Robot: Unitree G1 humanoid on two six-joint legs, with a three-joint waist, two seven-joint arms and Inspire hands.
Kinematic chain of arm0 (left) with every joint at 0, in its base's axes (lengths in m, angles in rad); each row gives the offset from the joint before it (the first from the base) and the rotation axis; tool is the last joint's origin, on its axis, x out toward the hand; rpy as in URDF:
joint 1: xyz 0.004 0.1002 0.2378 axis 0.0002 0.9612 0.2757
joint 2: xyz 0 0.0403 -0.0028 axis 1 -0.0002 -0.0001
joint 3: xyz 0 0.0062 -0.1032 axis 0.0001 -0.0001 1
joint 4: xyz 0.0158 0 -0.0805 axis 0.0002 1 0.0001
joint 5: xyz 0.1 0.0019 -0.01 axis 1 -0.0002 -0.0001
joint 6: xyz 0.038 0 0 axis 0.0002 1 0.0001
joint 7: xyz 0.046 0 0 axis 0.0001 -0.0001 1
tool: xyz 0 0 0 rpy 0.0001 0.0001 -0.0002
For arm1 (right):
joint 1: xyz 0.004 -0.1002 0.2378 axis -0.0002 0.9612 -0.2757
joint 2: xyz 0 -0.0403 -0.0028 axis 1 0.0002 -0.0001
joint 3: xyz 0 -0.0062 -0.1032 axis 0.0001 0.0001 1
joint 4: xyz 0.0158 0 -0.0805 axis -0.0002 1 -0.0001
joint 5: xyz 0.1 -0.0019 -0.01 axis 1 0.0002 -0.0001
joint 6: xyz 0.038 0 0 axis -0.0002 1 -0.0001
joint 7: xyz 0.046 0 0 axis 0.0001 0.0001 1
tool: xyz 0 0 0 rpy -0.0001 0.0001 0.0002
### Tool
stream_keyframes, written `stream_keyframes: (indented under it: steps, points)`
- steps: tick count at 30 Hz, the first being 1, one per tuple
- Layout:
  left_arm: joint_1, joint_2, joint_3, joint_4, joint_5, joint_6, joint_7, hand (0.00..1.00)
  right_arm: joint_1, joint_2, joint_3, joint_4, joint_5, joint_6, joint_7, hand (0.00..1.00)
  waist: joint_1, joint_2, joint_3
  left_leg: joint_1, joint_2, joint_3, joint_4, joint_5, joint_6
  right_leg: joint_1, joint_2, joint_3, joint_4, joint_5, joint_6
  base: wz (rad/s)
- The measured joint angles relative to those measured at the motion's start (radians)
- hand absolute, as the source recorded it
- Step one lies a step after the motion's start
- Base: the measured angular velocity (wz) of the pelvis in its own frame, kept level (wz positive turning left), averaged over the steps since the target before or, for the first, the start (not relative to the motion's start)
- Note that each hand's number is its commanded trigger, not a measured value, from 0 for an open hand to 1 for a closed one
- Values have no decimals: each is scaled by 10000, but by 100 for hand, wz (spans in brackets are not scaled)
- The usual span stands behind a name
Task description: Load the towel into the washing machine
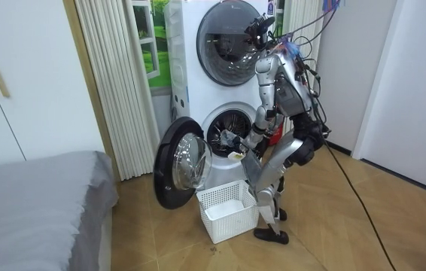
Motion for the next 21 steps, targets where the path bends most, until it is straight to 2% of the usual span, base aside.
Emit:
stream_keyframes:
  steps: [4,5,6,7,8,10,11,13,17,19,21]
  points:
    - [182,-21,2,9,-1121,323,-154,100,-62,8,-10,-41,61,223,67,0,-100,-62,-37,-3,-8,-5,-6,4,-7,-2,-5,-5,-4,-5,-3,0]
    - [237,-42,8,9,-1315,424,-196,100,-67,24,-20,-57,65,328,67,3,-123,-92,-55,-20,-7,-22,-5,5,-8,-2,0,-19,-18,-4,-4,0]
    - [245,-53,5,9,-1425,482,-203,100,-67,30,-54,-61,65,403,66,18,-125,-110,-66,-32,-7,-35,-5,6,-11,-3,0,-31,-27,-3,-5,3]
    - [264,-84,4,10,-1550,603,-215,100,-65,23,-135,-61,65,496,64,24,-123,-125,-77,-54,-10,-74,-4,11,-18,3,0,-65,-46,-2,-7,5]
    - [294,-127,4,11,-1670,694,-235,100,-71,18,-214,-63,78,580,56,58,-115,-129,-79,-61,-14,-104,1,15,-23,15,0,-91,-53,0,-9,5]
    - [423,-241,-6,12,-1923,699,-317,100,-76,56,-301,-73,14,642,27,95,-100,-127,-80,-54,-15,-143,-1,21,-33,53,0,-132,-72,0,-9,3]
    - [532,-349,-6,12,-2171,696,-379,100,-63,104,-295,-113,4,669,-59,100,-88,-125,-81,-54,-14,-167,-4,25,-40,70,-1,-170,-90,0,-10,0]
    - [670,-447,-63,12,-2374,726,-419,100,-60,89,-303,-130,2,826,-215,100,-62,-119,-84,-42,-10,-249,-25,43,-68,146,7,-274,-170,10,-28,6]
    - [789,-469,-416,10,-2791,1008,-572,100,0,-11,-294,-145,-2,1096,-757,100,170,-99,-110,61,-17,-285,-67,59,-88,266,2,-310,-204,5,-39,3]
    - [832,-483,-416,6,-2872,1041,-661,100,6,-1,-264,-153,0,1153,-947,100,174,-104,-115,130,-22,-286,-112,81,-105,326,0,-318,-229,9,-46,0]
    - [965,-513,-434,-93,-3124,1060,-684,100,82,31,-229,-218,-2,1192,-1075,100,172,-87,-175,189,-16,-278,-155,90,-121,385,11,-313,-263,9,-56,0]
